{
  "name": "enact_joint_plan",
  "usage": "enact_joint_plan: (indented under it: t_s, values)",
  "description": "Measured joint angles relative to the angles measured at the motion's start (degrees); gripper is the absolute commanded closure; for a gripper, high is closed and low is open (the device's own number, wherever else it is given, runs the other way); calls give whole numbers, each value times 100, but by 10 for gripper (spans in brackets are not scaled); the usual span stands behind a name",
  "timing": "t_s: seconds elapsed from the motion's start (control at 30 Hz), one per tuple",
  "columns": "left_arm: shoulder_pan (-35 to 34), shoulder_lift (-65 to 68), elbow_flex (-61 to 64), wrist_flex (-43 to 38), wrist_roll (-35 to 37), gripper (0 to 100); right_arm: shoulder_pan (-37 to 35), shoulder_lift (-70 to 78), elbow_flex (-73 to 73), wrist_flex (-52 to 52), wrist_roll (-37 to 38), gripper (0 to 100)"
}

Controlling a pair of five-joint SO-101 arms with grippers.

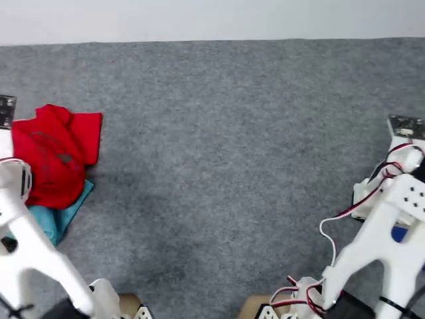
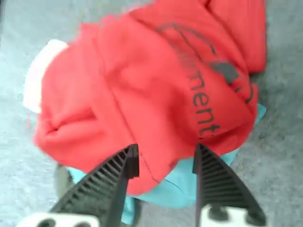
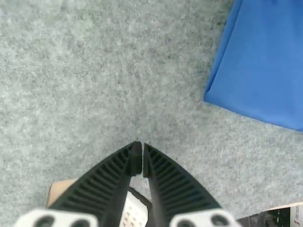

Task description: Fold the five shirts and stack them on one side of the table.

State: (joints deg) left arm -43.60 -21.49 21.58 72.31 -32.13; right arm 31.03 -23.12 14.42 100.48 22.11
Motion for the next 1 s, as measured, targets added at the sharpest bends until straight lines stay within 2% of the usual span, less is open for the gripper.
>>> enact_joint_plan:
  t_s: [0.47,0.57,0.67,0.73,1.0]
  values:
    - [-281,2708,-1732,-79,123,808,0,0,97,0,0,990]
    - [-308,3033,-1925,-79,123,866,0,0,237,0,0,990]
    - [-308,3367,-2013,-79,123,977,0,0,343,0,0,990]
    - [-229,3552,-2066,-62,123,992,0,0,360,0,0,990]
    - [308,3622,-3297,1213,273,996,0,-35,360,0,0,990]
